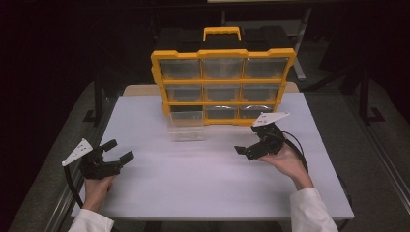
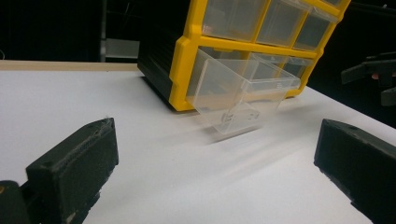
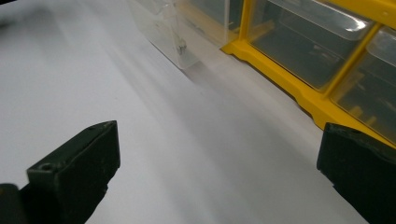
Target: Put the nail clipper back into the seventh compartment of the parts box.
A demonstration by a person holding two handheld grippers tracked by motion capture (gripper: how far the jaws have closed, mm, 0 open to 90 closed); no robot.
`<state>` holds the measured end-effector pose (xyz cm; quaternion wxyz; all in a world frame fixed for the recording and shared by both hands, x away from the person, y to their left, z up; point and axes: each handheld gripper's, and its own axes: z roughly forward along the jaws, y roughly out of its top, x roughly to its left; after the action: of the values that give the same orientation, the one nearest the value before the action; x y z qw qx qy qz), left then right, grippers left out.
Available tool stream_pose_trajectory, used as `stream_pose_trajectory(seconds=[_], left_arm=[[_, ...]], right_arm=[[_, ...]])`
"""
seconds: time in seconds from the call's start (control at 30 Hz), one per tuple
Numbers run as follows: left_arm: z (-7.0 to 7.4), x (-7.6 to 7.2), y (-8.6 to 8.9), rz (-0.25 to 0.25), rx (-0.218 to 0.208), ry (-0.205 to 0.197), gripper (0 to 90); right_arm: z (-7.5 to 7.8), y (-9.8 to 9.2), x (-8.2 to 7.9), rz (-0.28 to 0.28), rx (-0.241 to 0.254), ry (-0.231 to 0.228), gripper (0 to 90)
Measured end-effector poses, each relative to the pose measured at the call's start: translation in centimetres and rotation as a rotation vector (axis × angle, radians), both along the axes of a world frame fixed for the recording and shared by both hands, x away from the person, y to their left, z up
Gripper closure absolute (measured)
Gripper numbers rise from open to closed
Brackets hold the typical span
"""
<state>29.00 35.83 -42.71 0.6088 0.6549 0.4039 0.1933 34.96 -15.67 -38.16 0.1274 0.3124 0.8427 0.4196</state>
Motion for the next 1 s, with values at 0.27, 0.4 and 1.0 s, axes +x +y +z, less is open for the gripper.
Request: stream_pose_trajectory(seconds=[0.27, 0.4, 1.0], left_arm=[[0.0, 0.0, -0.1, 0.002, 0.002, 0.004, 0.0], [0.0, 0.0, 0.0, 0.007, -0.001, 0.006, 0.0], [0.0, -0.4, 0.4, 0.023, -0.005, 0.006, 0.0]], right_arm=[[-0.5, -1.8, -0.7, -0.038, 0.028, -0.011, 0.0], [-0.9, -2.5, -1.1, -0.057, 0.035, -0.019, 0.0], [-2.6, -6.3, -3.4, -0.206, 0.135, -0.088, 0.0]])
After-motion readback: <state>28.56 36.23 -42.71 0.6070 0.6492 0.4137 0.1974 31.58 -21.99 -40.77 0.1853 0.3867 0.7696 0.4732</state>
